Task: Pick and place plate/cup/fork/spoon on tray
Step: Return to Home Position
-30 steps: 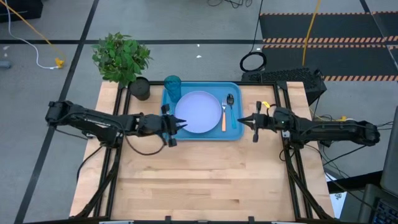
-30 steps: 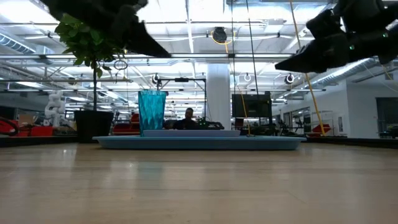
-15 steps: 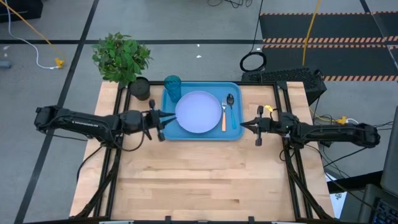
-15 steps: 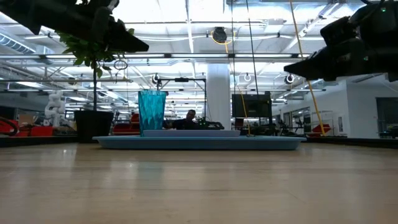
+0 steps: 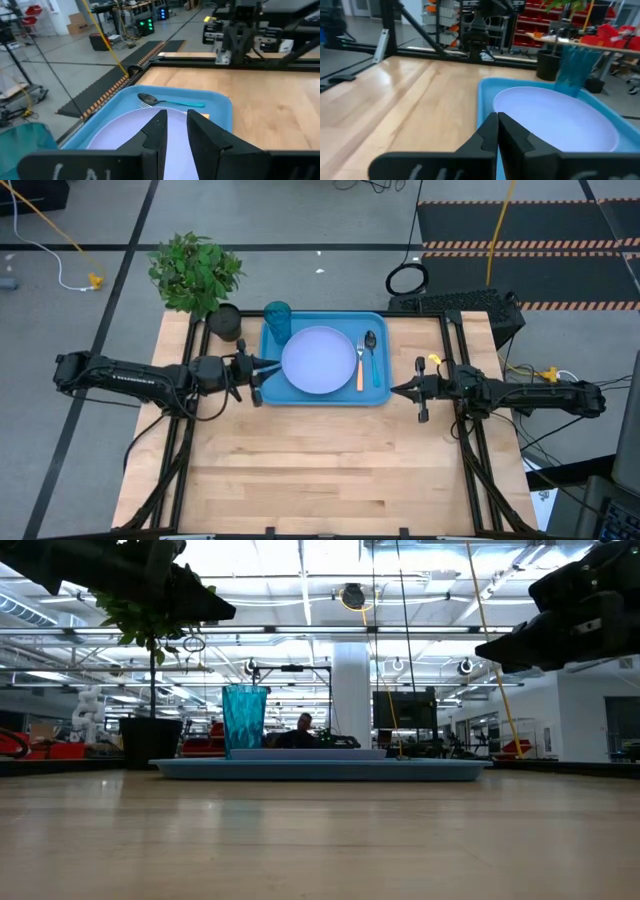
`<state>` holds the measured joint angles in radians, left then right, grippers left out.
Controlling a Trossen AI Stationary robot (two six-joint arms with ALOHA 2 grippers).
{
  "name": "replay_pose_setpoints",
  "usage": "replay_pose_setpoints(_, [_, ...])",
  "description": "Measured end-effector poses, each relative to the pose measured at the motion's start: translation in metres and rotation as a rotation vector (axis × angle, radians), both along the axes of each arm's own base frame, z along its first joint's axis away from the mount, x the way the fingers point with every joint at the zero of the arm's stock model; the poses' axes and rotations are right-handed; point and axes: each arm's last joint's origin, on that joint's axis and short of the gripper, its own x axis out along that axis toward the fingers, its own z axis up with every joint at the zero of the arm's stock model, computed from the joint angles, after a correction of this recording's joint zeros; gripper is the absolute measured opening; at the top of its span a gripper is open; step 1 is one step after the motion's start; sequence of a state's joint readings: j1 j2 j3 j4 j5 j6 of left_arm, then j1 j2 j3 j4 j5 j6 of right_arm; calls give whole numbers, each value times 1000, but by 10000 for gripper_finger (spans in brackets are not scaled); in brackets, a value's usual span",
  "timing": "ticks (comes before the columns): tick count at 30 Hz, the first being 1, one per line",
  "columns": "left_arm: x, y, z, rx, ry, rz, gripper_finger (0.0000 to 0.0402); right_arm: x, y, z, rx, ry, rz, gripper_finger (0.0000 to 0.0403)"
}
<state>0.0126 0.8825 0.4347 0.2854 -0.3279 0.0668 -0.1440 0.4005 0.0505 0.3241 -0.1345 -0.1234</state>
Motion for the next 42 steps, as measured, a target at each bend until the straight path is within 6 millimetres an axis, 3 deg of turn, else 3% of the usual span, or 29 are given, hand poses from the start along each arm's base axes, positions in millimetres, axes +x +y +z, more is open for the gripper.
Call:
replay_pose_setpoints(9, [-12,-9,7,27,6,-128,76,-6,9,5,32,-44,60,0])
replay_pose_setpoints(14, [-33,-8,13,-22,-1,-72,76,-10,10,1,47,-10,29,0])
replay_pose_setpoints(23, [-61,-14,15,-63,17,-123,76,-12,12,3,9,-32,55,0])
replay_pose_setpoints(30, [-70,-17,3,-52,26,-141,76,-14,15,-1,6,7,76,0])
replay_pose_setpoints(33, [-73,-14,-6,-59,-11,-73,76,-14,16,-2,20,17,86,0])
replay_pose_setpoints(42, [-76,-13,-8,-47,-8,-46,76,-16,18,-4,18,32,70,0])
